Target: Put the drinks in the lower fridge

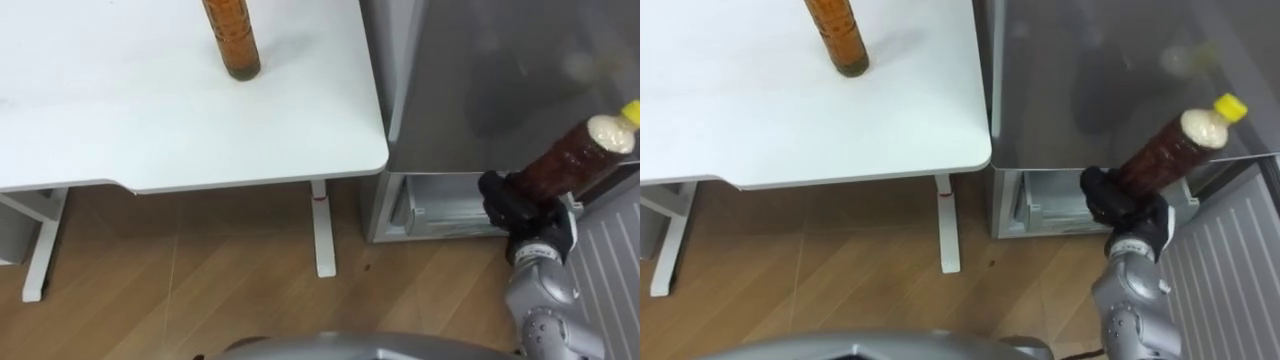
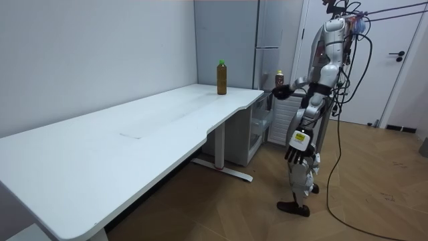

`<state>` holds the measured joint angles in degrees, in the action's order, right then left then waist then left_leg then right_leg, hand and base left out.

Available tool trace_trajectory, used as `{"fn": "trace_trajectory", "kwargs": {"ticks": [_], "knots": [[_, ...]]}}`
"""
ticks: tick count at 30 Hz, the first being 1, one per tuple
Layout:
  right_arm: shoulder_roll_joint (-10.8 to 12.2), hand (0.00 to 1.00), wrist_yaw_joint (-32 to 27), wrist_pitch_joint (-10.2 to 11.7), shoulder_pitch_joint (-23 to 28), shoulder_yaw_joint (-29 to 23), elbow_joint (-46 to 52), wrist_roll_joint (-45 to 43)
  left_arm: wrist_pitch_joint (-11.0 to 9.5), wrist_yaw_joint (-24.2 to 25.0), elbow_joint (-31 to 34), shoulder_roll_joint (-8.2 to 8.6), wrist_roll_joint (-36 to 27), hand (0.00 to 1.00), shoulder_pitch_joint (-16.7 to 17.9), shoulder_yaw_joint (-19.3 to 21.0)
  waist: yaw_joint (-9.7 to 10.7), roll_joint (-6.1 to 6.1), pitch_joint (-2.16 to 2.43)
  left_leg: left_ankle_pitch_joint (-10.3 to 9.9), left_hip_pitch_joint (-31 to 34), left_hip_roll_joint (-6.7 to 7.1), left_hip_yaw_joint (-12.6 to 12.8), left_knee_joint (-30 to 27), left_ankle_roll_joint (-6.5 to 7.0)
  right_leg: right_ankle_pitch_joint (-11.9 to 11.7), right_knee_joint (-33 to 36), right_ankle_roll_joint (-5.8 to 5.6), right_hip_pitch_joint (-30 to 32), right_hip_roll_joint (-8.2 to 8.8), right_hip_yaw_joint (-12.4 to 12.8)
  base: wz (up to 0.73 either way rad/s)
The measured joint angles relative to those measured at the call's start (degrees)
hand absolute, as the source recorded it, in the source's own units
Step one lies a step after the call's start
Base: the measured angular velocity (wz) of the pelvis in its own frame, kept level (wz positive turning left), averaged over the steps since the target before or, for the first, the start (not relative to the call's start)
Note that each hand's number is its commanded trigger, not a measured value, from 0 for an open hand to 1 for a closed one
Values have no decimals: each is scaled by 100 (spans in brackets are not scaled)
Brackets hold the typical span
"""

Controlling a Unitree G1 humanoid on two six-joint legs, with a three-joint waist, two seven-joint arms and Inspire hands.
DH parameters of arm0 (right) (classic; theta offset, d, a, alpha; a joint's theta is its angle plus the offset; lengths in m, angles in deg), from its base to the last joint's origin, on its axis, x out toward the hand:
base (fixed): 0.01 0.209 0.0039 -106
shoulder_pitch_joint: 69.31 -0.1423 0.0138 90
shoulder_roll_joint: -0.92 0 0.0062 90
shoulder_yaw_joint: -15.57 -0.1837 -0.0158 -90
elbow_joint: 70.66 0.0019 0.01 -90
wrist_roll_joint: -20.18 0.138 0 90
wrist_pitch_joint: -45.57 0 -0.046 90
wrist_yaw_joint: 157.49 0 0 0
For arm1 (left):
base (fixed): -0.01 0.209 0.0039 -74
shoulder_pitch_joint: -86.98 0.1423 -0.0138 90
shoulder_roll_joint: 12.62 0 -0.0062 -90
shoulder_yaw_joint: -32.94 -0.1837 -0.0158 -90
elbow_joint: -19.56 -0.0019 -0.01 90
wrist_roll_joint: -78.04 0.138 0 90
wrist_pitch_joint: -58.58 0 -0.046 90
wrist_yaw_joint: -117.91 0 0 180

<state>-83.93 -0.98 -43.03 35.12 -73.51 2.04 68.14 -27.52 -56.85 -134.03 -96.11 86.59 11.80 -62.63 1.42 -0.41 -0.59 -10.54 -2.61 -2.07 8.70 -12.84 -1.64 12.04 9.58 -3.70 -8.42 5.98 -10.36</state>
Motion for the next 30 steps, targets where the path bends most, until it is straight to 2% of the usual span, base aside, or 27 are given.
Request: {"fn": "trace_trajectory", "kwargs": {"ticks": [2,6,11,17,23,27,30], "knots": [[-12,100,-4,1,1,-13,-86,1096,72,0,163,0,15,0,16,35,-17,-42,-29,0,3,0,-1,0,0,1,-2,-1,7,0,-7,0],[-7,100,40,11,-7,-11,-276,2044,87,-1,224,7,37,0,80,154,-37,-87,-29,1,1,1,-5,5,0,3,-3,-3,4,0,-8,0],[9,100,195,179,-219,-15,-603,3075,104,3,286,46,118,0,155,220,-32,-89,-27,1,-12,6,-5,2,0,3,-4,-3,-10,0,3,0],[11,100,524,227,-483,-77,-1180,3604,214,53,296,191,107,0,260,315,-45,-67,-19,1,-30,6,-46,-46,0,27,-6,3,-67,0,-18,3],[20,100,752,230,-495,-231,-1525,3983,256,53,301,205,105,0,284,368,-182,-44,-3,2,-18,5,-98,-96,1,30,-2,10,-91,-1,-69,4],[52,100,933,230,-551,-263,-1819,4125,270,53,300,205,101,0,329,545,-190,-17,13,2,-98,12,-140,-105,0,31,-16,10,-213,-3,-96,7],[150,100,1065,219,-551,-483,-1947,4125,295,53,333,244,105,0,374,671,-187,-36,30,2,-117,26,-173,-108,1,32,-77,7,-270,-4,-118,5]]}}
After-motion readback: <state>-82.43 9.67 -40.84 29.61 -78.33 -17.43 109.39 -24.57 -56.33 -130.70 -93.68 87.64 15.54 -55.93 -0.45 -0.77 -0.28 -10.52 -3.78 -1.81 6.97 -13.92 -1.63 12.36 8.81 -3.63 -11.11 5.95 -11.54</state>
